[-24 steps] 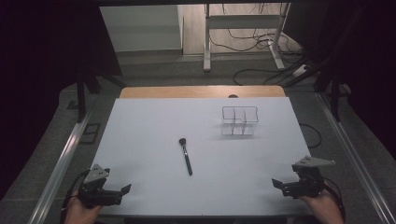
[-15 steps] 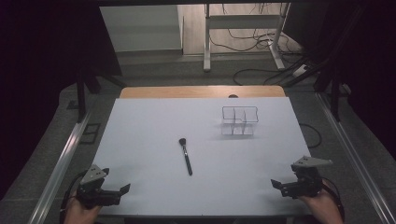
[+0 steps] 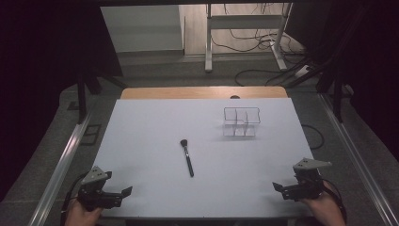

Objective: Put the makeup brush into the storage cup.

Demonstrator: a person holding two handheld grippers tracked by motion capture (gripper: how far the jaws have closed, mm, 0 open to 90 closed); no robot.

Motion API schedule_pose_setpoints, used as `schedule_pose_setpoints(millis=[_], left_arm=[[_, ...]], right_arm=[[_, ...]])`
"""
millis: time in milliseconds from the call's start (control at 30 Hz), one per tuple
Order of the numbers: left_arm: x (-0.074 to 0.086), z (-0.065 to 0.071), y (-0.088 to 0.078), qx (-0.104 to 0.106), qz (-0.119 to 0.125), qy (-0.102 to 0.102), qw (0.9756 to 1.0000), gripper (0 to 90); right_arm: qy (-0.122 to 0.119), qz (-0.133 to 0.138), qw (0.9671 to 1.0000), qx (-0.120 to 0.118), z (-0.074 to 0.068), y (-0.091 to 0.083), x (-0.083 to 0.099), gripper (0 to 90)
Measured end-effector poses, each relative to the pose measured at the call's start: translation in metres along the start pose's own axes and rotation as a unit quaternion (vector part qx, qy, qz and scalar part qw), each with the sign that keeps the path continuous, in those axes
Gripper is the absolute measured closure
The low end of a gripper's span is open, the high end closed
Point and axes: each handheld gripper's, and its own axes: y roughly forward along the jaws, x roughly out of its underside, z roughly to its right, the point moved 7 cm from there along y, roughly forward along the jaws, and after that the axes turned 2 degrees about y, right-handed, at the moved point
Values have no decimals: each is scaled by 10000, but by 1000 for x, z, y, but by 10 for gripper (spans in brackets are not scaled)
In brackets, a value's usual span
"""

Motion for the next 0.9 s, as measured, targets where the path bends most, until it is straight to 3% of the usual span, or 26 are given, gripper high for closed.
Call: schedule_pose_setpoints(millis=[200, 900], left_arm=[[0, -2, 0, -119, -44, 0, 9999, 13], [-16, -2, 11, -51, -144, -58, 9999, 16]], right_arm=[[21, 18, 10000, -35, -2, 0, -1, 0], [76, 70, 9999, -104, 1, 0, -2, 0]])
